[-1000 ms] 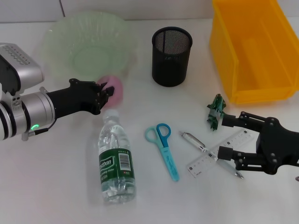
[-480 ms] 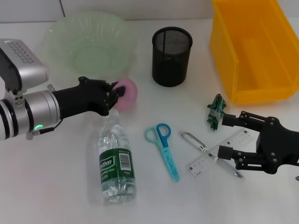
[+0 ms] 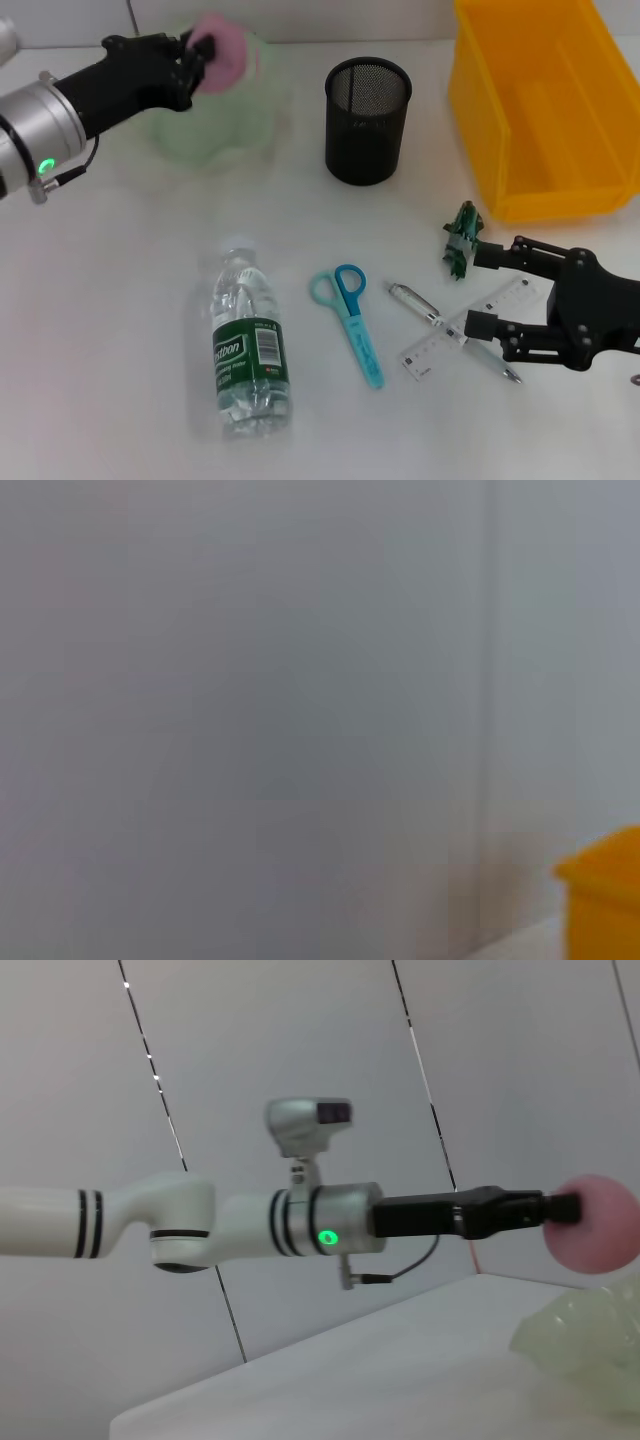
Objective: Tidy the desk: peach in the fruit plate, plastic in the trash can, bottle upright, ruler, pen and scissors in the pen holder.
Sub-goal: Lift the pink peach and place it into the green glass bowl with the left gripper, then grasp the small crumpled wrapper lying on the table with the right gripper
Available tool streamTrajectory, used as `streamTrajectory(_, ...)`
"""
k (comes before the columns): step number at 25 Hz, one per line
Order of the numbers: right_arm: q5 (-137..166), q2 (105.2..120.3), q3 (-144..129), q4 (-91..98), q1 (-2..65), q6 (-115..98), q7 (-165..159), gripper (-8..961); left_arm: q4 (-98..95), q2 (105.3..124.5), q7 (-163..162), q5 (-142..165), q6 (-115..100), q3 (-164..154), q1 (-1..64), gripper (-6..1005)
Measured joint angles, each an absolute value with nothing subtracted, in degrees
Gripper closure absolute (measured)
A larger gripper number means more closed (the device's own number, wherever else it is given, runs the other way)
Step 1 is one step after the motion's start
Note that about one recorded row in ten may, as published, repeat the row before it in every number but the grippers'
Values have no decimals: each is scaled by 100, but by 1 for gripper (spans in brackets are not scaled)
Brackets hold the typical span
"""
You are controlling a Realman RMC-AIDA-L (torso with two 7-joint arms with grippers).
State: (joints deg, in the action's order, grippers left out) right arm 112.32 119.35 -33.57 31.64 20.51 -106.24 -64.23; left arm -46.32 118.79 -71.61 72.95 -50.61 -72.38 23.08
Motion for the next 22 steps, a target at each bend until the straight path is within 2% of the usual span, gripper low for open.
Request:
streamTrajectory(4,11232,11937,-3357,3164,2082,-10624,-6426,120,-3564,11874,-7094,7294,-4598,-6794,2999,887)
streamTrajectory(7,11232,11941,-3357,3164,2091,-10628,-6427,120,-3439,11898,-6945,7319,-4404,-6787,3063,887)
streamTrajectory(11,11180,11939,-3357,3164,2100,-10663,-6440,120,-3440,11904,-6852,7291,-4399,-6805,3019,819)
streamTrajectory(17,10977,11931,-3350,3210,2111,-10678,-6765,120,-3489,11885,-6887,7290,-4594,-6812,2964,547)
streamTrajectory(22,10317,11913,-3290,3840,1947,-10958,-7914,120,-3647,11749,-6877,7331,-6277,-6721,2539,296)
